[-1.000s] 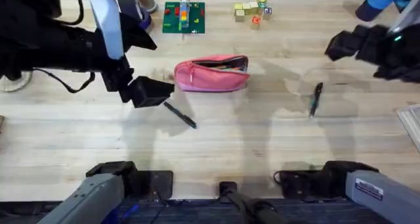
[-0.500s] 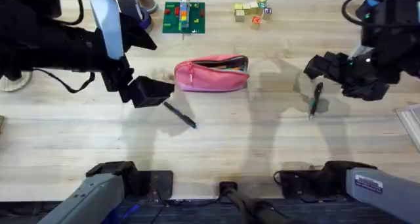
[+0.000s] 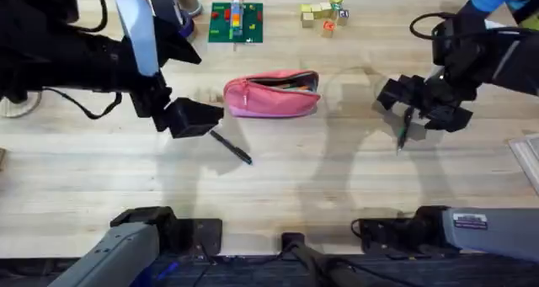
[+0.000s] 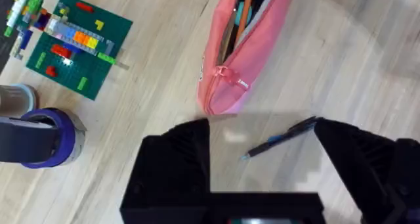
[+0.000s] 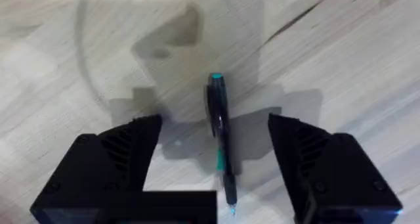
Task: Unzip the bag, pick up the pens from the table one at a time and place them inside, then zip the bag closed.
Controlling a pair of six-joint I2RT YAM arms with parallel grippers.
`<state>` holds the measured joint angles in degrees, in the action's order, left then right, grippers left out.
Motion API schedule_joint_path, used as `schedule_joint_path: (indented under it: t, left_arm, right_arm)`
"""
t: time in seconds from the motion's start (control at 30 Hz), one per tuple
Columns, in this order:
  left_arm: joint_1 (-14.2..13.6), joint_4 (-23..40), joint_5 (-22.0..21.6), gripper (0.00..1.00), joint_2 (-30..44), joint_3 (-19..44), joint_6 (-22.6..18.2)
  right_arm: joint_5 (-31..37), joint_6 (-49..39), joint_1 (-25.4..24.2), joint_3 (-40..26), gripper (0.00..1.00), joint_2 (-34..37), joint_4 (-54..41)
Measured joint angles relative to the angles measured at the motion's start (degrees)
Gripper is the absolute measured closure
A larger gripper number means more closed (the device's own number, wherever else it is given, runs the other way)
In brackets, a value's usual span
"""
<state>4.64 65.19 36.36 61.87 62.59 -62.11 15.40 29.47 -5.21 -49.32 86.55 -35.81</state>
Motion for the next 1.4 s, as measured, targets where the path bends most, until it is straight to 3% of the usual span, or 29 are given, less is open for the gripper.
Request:
schedule_joint_path:
  t: [0.63, 0.83, 0.97, 1.0, 1.13, 1.4]
  left_arm:
    - [0.0, 0.0, 0.0, 0.008, 0.0, 0.0, 0.0]
    - [0.0, 0.0, 0.0, 0.008, 0.0, 0.0, 0.0]
    - [0.0, 0.0, 0.0, 0.008, 0.0, 0.0, 0.0]
    - [0.0, 0.0, 0.0, 0.008, 0.0, 0.0, 0.0]
    - [0.0, 0.0, 0.0, 0.008, 0.0, 0.0, 0.0]
    - [0.0, 0.0, 0.0, 0.006, 0.0, 0.0, 0.0]
  right_arm:
    - [-4.3, 0.4, -1.0, -1.6, 0.021, 2.7, 0.9]
    - [-5.2, 0.6, -0.9, -1.9, 0.234, 2.9, 1.0]
    - [-4.7, 0.6, -0.8, -2.2, 0.553, 3.1, 1.1]
    - [-4.0, 0.6, -0.8, -2.2, 0.709, 3.2, 1.0]
    - [-2.4, 0.4, -0.8, -2.2, 0.927, 3.2, 0.8]
    - [-2.0, 0.3, -0.9, -2.5, 0.956, 3.2, 0.9]
